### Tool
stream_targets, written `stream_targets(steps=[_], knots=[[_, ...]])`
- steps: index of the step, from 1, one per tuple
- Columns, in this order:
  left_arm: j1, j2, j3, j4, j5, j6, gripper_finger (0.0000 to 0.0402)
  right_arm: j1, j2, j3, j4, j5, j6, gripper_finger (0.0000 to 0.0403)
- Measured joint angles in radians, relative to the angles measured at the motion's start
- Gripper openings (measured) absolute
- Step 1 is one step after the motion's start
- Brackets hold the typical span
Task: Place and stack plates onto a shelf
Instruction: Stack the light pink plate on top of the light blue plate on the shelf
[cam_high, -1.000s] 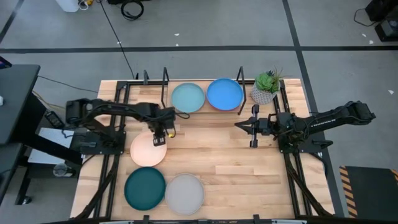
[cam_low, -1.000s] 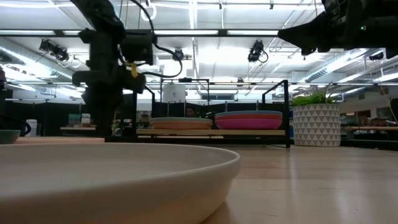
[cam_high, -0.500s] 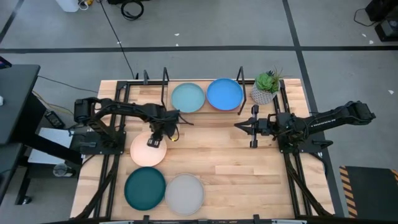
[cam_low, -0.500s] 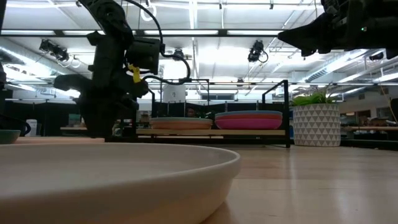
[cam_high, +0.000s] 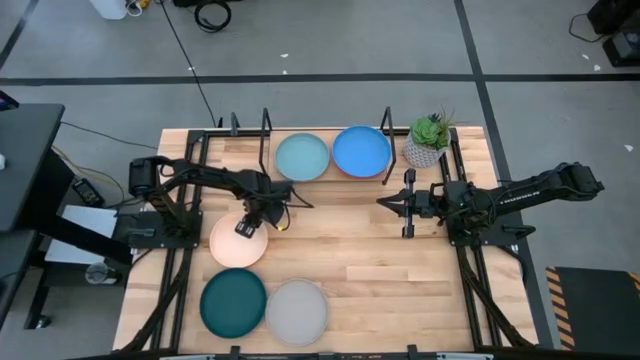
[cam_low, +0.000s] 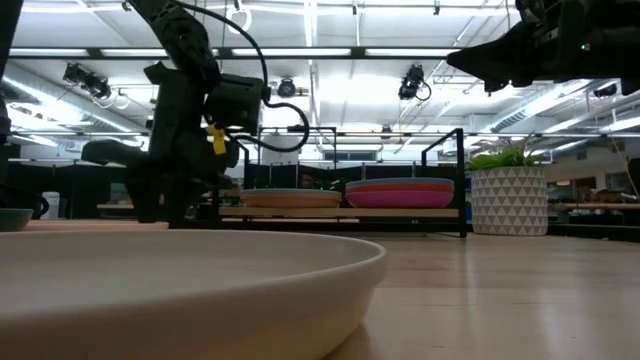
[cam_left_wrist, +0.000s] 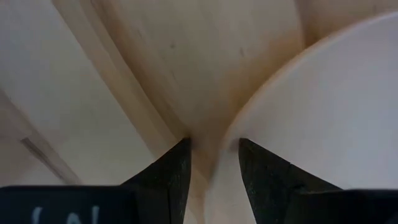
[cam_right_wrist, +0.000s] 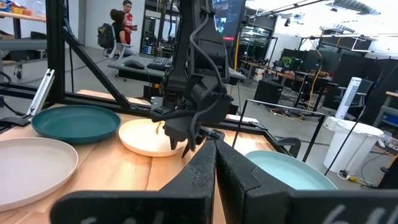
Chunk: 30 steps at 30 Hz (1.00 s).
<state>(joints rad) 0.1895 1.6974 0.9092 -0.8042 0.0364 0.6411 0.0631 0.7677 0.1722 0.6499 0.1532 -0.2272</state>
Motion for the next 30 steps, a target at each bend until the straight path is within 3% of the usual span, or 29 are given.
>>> stream_targets(steps=[10,18,25,30], knots=[[-0.020,0.001,0.000,0.014,-0.010,0.000,0.0131,0.000,0.000,0.000,0.000,0.000,0.000,0.0020],[-0.025,0.000,0.002,-0.024,-0.007,0.015,0.0016,0.000,0.000,0.000,0.000,0.000,0.000,0.0020],[-0.026,-0.009,0.012,-0.031,-0.074,0.016,0.0021,0.000,0.000,0.000,0.000,0.000,0.000,0.0020],[-0.025,-0.011,0.120,-0.091,-0.090,-0.042,0.0016,0.000,0.000,0.000,0.000,0.000,0.000,0.0020]])
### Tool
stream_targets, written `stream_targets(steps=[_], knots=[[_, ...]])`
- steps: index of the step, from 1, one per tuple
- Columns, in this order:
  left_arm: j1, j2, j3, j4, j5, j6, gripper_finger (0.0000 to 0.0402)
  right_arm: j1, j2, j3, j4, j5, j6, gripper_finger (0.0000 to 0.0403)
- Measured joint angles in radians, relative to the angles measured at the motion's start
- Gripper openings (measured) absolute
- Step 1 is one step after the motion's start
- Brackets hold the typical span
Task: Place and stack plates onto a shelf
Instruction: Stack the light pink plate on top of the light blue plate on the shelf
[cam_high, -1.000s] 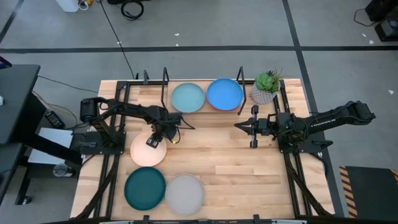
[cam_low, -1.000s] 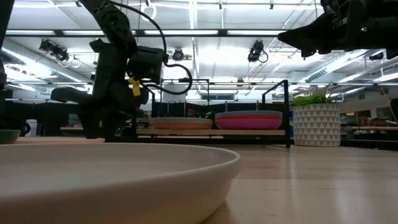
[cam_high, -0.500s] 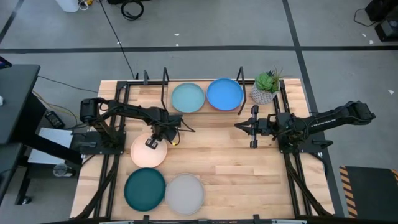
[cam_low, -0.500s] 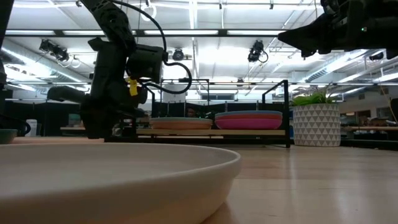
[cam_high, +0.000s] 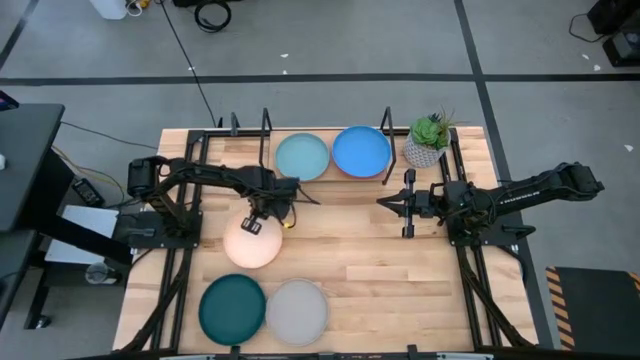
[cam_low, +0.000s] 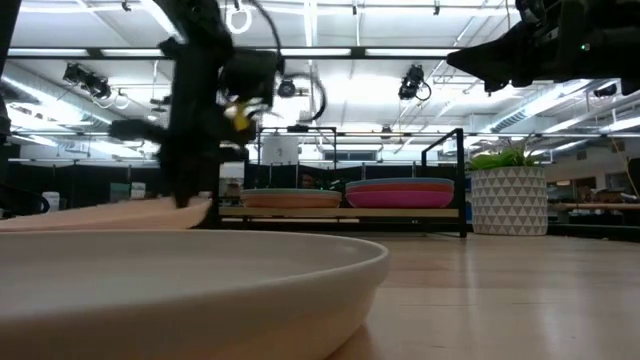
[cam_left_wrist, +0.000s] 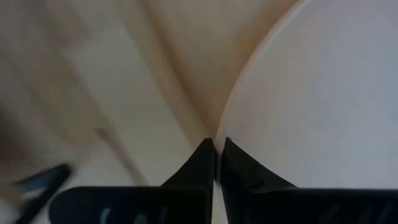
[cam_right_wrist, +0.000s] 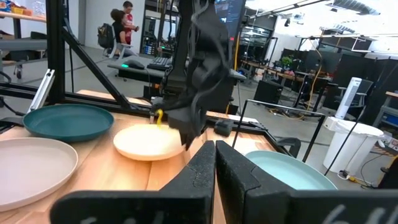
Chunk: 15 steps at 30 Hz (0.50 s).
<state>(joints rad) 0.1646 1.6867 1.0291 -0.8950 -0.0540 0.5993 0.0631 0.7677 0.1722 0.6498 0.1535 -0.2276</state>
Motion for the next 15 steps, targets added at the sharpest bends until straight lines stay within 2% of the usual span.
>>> stream_targets(steps=[8,15], knots=[[0.030,0.000,0.272,-0.025,0.015,-0.228,0.0016,0.000,0.000,0.000,0.000,0.000,0.000,0.0020],[0.146,0.000,0.428,-0.006,-0.006,-0.404,0.0016,0.000,0.000,0.000,0.000,0.000,-0.003,0.0020]])
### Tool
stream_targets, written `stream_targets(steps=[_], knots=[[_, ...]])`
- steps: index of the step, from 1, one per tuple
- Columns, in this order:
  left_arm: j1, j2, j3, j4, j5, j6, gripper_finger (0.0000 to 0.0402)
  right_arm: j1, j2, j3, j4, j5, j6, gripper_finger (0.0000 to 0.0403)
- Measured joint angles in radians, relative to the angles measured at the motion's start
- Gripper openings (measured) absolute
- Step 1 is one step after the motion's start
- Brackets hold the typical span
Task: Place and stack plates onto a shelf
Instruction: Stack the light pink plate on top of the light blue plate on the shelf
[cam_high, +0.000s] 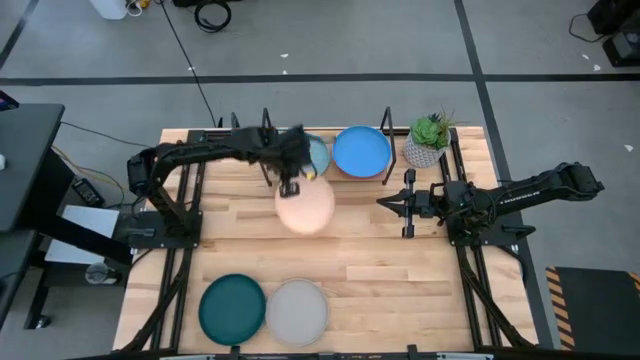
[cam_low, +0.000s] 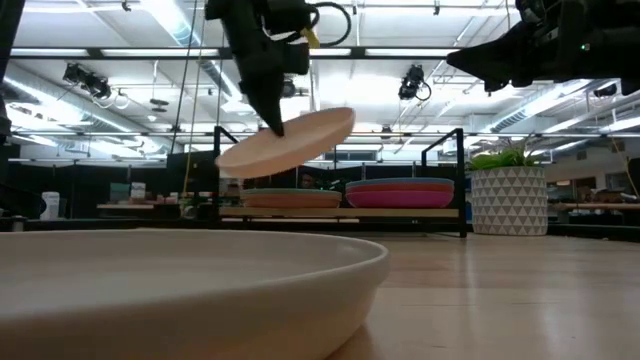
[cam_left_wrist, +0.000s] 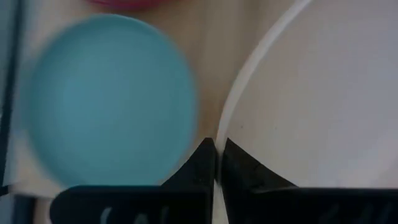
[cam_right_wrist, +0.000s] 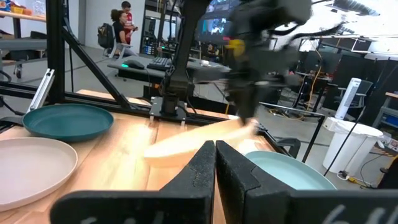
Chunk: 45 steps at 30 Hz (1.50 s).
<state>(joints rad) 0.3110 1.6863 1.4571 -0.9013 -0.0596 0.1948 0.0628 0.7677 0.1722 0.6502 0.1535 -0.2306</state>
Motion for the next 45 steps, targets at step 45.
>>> stream_targets(steps=[45], knots=[[0.450,0.390,0.500,-0.278,0.106,0.045,0.0043,-0.002,0.000,0.000,0.001,0.010,-0.025,0.0020]])
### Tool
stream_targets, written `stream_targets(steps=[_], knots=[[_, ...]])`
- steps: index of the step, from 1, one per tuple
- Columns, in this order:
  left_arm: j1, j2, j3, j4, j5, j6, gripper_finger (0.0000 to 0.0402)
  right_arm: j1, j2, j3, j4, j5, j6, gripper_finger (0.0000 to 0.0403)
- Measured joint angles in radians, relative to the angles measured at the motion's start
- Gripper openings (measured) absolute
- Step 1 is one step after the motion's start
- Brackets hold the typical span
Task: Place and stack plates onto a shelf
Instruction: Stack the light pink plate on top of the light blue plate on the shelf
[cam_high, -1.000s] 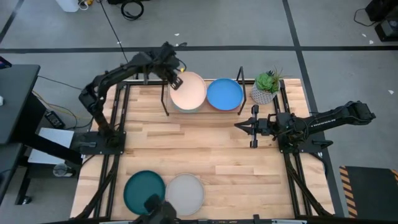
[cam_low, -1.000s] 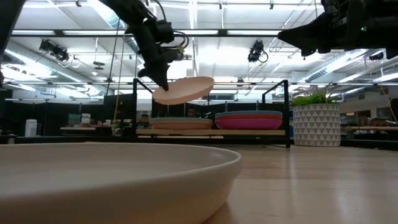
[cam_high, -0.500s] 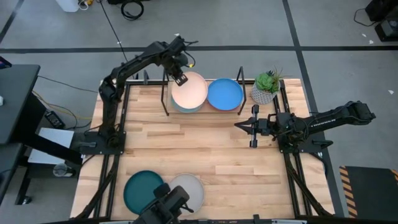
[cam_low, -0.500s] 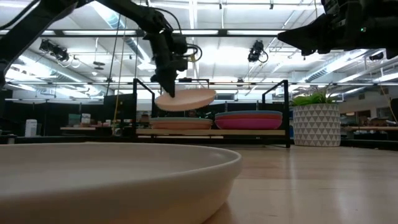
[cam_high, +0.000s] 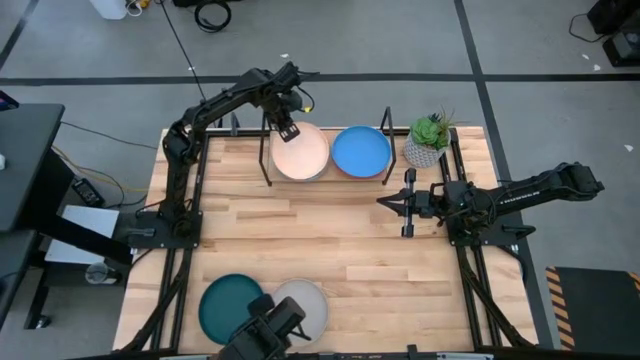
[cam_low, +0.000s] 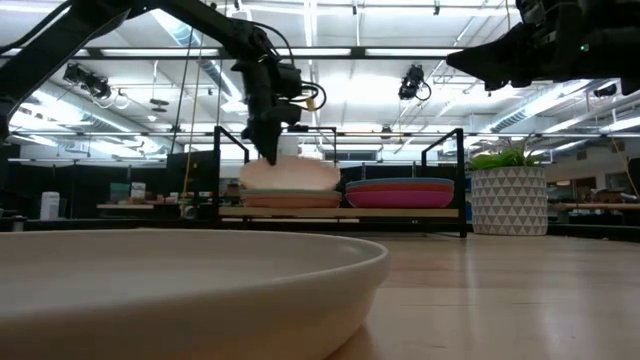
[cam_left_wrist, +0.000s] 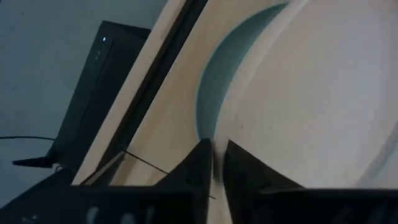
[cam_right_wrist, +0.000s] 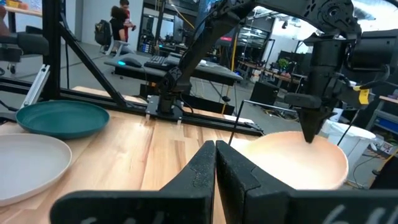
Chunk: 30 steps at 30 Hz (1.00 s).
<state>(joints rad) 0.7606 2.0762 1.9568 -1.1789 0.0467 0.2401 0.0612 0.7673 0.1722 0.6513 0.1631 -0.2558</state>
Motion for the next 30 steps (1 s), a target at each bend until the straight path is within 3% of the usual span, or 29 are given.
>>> stream_targets(steps=[9,14,19,27,30], knots=[[-0.007,-0.003,0.008,0.043,-0.027,0.038,0.0130,0.000,0.000,0.000,-0.003,0.000,0.011,0.0020],[-0.071,-0.052,0.019,-0.013,0.038,0.188,0.0134,0.000,0.000,0.000,-0.003,0.000,0.011,0.0020],[-0.232,-0.081,-0.019,-0.071,0.071,0.309,0.0122,0.000,0.000,0.000,-0.003,0.000,0.011,0.0020],[-0.388,-0.085,-0.171,0.127,-0.192,0.269,0.0110,0.000,0.000,0.000,-0.003,-0.001,0.021,0.0020],[-0.387,-0.085,-0.224,0.181,-0.208,0.260,0.0109,0.000,0.000,0.000,-0.003,-0.001,0.028,0.0020]])
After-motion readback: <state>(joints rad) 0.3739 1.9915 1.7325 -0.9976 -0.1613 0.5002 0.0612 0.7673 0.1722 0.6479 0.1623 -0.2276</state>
